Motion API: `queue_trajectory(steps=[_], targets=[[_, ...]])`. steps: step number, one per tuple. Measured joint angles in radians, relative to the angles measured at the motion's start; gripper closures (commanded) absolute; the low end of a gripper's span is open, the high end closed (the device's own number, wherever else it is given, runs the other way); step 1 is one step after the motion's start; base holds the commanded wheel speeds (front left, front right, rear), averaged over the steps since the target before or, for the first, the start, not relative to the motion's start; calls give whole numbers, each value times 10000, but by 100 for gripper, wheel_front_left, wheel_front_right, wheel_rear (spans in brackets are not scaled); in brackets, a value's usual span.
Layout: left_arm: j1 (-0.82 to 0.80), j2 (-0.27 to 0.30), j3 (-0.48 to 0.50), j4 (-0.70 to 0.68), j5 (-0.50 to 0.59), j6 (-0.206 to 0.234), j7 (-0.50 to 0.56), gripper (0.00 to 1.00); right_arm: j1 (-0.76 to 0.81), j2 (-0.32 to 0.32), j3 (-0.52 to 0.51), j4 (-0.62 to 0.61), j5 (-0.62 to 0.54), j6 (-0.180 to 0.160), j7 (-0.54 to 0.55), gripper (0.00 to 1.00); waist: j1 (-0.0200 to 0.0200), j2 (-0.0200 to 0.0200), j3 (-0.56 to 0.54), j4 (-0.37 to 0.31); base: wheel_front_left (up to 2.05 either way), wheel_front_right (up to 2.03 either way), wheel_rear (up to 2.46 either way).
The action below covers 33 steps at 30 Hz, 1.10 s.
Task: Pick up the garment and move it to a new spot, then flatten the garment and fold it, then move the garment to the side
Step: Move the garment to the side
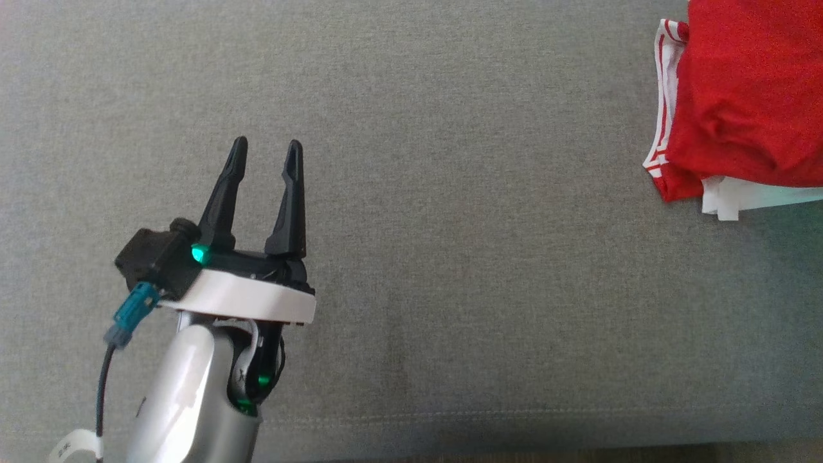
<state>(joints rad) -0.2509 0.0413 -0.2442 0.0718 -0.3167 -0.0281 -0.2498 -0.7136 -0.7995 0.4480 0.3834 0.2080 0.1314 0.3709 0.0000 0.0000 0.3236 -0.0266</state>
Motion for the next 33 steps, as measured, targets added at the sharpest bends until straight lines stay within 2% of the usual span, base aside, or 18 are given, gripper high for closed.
queue_trajectory(steps=[4, 11, 17, 25, 29, 33], targets=[[0, 0, 6, 58, 0, -73, 0, 0, 272, 150, -600, -215, -196, 0, 81, 0, 0, 0, -26, -5, 0, 0, 0], [1, 0, 8, 159, 0, -73, 0, 0, 497, 495, -1085, -593, -552, 0, 180, 0, 0, 0, -190, 27, 0, 0, 0], [21, 0, 21, 188, 0, -67, 0, 0, 482, 1302, -1758, -926, -779, 0, -270, 0, 0, 0, -498, 68, 0, 0, 0], [338, -2, 169, 184, 56, 61, -2, 0, 687, 3628, -2757, -1436, -863, 0, -2096, 0, 0, 0, -1184, 156, 0, 0, 0], [616, 2, 337, 171, 107, 155, -67, 0, 1490, 5147, -3313, -1618, -861, 0, -3055, 0, 0, 0, -1594, 209, 0, 0, 0], [866, 0, 391, 165, 161, 207, -67, 0, 2638, 6470, -3371, -1776, -951, 0, -3664, 0, 0, 0, -2006, 255, 0, 0, 0]])
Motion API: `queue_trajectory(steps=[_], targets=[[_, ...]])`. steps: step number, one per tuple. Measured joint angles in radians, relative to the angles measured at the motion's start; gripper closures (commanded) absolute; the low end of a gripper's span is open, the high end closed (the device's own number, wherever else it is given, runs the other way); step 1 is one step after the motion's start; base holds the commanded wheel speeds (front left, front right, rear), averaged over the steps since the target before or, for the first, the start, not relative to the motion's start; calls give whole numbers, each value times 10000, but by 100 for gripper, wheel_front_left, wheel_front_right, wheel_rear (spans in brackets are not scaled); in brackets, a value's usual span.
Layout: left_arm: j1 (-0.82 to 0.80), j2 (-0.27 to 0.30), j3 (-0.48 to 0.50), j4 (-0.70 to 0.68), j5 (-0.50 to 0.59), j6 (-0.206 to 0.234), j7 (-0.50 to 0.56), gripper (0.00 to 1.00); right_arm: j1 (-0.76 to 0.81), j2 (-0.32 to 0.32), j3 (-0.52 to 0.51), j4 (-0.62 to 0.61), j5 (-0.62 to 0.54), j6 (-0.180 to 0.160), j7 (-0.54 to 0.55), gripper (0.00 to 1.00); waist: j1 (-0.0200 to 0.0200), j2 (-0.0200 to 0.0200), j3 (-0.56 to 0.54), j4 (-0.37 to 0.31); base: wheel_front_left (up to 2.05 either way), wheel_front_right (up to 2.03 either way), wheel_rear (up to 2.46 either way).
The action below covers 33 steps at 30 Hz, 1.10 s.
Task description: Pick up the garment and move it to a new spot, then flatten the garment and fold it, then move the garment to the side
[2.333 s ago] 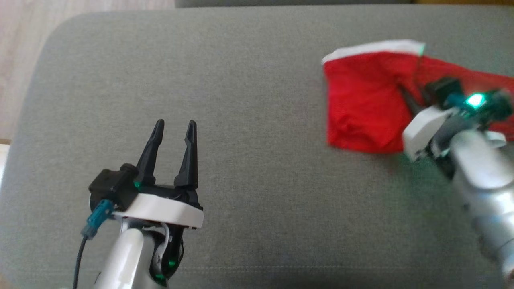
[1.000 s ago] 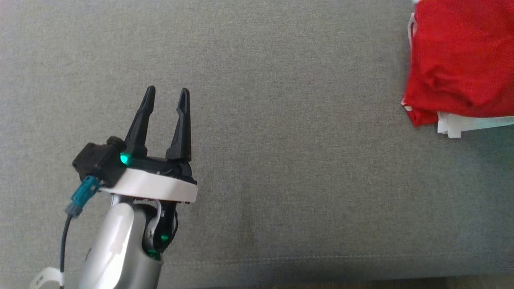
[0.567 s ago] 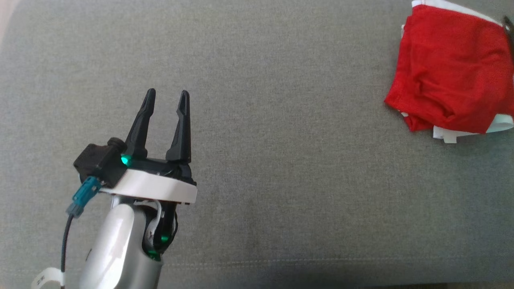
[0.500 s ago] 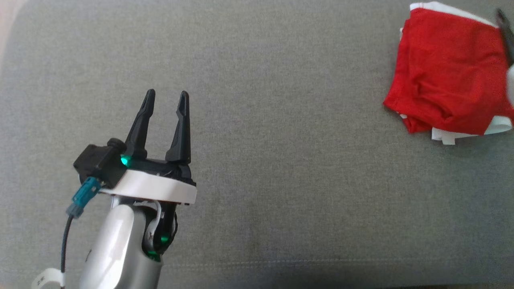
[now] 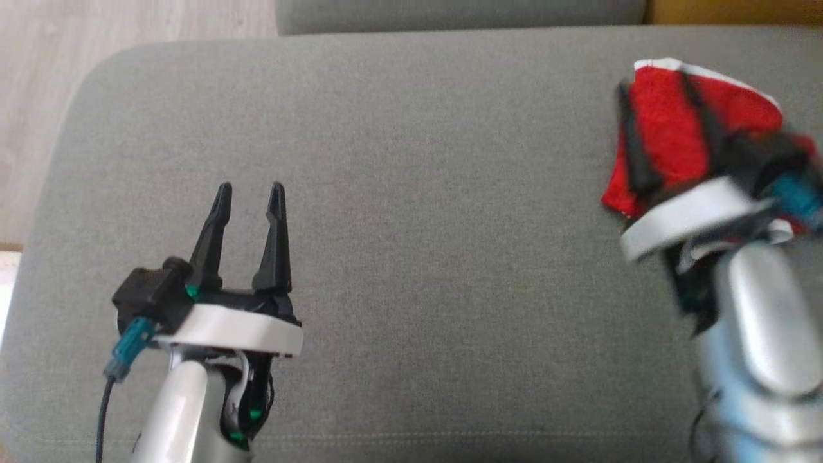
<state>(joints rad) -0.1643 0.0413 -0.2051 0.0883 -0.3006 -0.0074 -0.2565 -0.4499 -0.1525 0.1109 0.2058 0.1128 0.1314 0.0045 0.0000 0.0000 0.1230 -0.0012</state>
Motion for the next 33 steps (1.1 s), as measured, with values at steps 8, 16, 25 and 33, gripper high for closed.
queue_trajectory(steps=[8, 16, 25, 33], targets=[[766, 4, -29, 105, 4, 77, -2, 0, 2462, 892, 17, -171, -169, 0, -1160, 0, 0, 0, -727, 70, 0, 0, 0], [1423, 10, -109, 119, 178, 138, 0, 0, 3933, 989, -119, -332, 725, 0, -2173, 0, 0, 0, -1191, 156, 0, 0, 0], [1669, 13, -123, -192, 182, 226, 0, 0, 4436, 1026, -251, -499, 803, 0, -2439, 0, 0, 0, -1258, 177, 0, 0, 0], [1801, 13, -67, -370, 144, 297, 0, 0, 4434, 1028, -219, -529, 884, 0, -2502, 0, 0, 0, -1229, 196, 0, 0, 0]])
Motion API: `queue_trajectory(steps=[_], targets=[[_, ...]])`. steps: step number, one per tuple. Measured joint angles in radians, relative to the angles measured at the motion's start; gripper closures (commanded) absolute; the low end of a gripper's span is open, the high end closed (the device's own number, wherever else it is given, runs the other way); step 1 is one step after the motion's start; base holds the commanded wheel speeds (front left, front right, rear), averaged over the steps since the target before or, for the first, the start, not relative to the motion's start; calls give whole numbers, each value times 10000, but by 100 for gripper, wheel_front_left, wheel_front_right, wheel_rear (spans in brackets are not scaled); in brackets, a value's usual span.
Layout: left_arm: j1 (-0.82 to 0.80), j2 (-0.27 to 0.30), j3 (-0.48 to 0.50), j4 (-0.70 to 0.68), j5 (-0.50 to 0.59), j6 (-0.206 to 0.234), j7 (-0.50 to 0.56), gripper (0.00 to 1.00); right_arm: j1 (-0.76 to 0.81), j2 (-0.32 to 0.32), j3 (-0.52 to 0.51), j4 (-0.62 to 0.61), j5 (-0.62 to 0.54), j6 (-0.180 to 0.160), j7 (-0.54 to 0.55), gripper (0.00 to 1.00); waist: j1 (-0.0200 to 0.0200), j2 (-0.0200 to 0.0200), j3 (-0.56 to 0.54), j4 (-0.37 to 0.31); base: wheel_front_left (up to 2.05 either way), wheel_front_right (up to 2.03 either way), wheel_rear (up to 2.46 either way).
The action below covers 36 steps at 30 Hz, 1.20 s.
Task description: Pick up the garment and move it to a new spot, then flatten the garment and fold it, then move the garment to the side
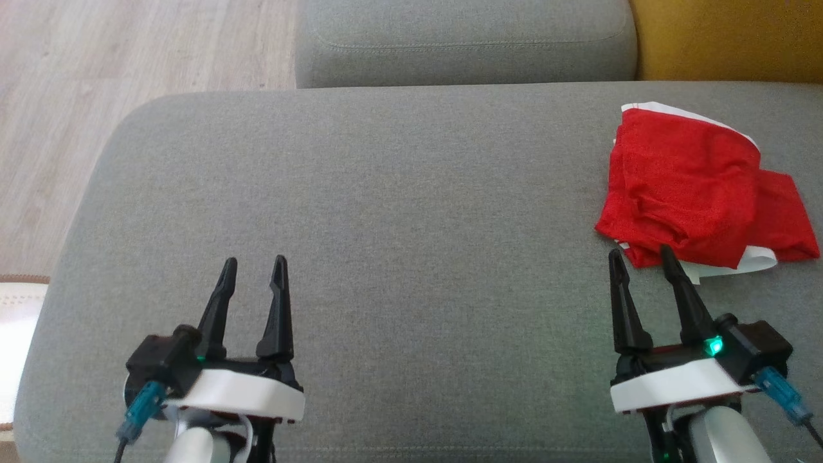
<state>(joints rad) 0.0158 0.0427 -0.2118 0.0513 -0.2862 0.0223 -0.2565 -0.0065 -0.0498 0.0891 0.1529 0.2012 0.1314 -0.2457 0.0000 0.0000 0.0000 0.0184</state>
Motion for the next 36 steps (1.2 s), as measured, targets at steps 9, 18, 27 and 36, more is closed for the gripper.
queue_trajectory(steps=[9, 18, 27, 36], targets=[[36, 0, 48, -54, -443, -194, 0, 0, 1, 2, 81, 0, 29, 0, -21, 0, 0, 0, -1, 4, 0, 0, 0], [148, -27, 263, 127, -688, -224, 10, 100, 69, 10, 173, 420, 100, 0, -6, 100, 0, 0, 22, -14, 0, 0, 0], [586, -29, 282, 533, -1438, -234, 182, 100, 407, 12, 167, 802, 917, 0, 109, 100, 0, 0, 24, -24, 0, 0, 0], [543, -8, 337, 721, -2397, -324, 351, 100, 396, 8, 52, 817, 1983, 0, 345, 100, 0, 0, 24, -37, 0, 0, 0]])
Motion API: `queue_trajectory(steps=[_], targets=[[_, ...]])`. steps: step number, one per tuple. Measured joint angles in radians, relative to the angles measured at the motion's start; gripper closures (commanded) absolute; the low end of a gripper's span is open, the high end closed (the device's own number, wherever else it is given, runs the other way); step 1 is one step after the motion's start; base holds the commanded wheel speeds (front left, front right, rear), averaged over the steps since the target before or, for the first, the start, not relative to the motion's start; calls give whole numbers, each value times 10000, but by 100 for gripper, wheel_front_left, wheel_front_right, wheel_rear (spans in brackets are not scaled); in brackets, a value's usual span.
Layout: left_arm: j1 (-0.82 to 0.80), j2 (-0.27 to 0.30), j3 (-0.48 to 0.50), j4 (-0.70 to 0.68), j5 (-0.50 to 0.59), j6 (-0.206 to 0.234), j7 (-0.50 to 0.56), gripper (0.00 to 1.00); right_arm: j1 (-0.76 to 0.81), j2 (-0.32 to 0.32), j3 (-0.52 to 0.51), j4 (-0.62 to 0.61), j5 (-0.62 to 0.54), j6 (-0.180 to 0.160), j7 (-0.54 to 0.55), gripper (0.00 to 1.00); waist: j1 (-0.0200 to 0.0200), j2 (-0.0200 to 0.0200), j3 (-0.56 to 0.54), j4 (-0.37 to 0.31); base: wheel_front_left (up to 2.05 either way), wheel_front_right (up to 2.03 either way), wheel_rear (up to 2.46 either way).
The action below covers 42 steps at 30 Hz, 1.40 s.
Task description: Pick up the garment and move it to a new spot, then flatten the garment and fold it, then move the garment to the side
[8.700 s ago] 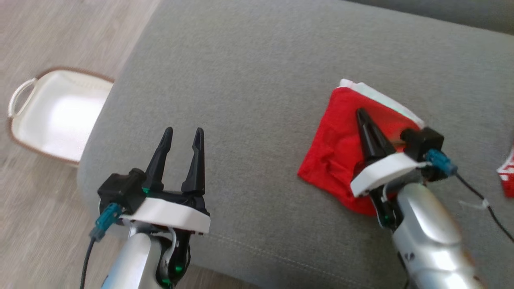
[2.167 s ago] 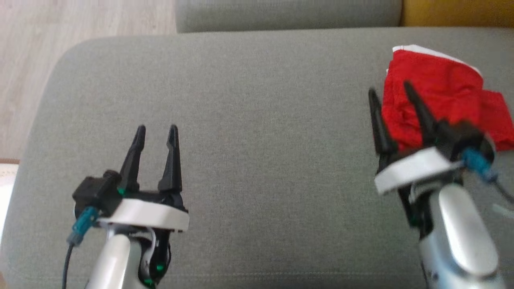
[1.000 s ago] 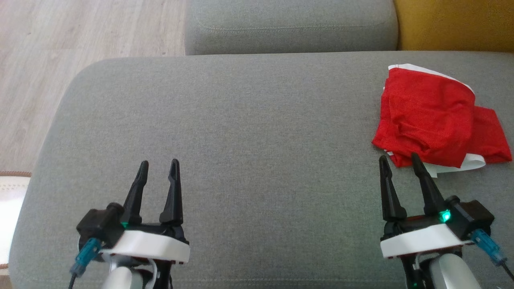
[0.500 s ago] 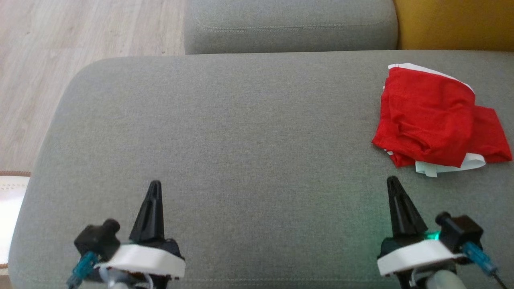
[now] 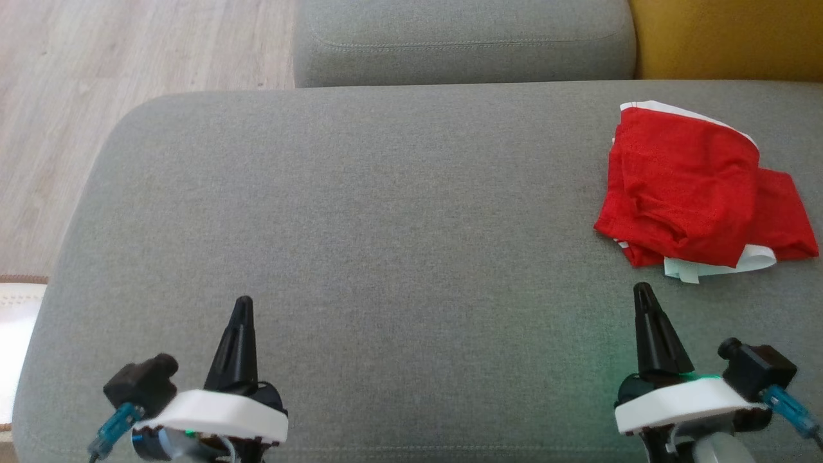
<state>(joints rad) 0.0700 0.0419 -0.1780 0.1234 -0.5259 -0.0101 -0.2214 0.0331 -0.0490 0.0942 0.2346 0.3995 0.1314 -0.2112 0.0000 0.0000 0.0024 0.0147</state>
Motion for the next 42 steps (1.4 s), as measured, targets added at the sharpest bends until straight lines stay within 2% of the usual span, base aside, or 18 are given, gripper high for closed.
queue_trajectory(steps=[42], targets=[[-423, 130, 679, 533, -4265, -431, 1068, 100, -244, -84, -591, 117, 4725, 0, 993, 100, 0, 0, 3, -56, 0, 0, 0]])
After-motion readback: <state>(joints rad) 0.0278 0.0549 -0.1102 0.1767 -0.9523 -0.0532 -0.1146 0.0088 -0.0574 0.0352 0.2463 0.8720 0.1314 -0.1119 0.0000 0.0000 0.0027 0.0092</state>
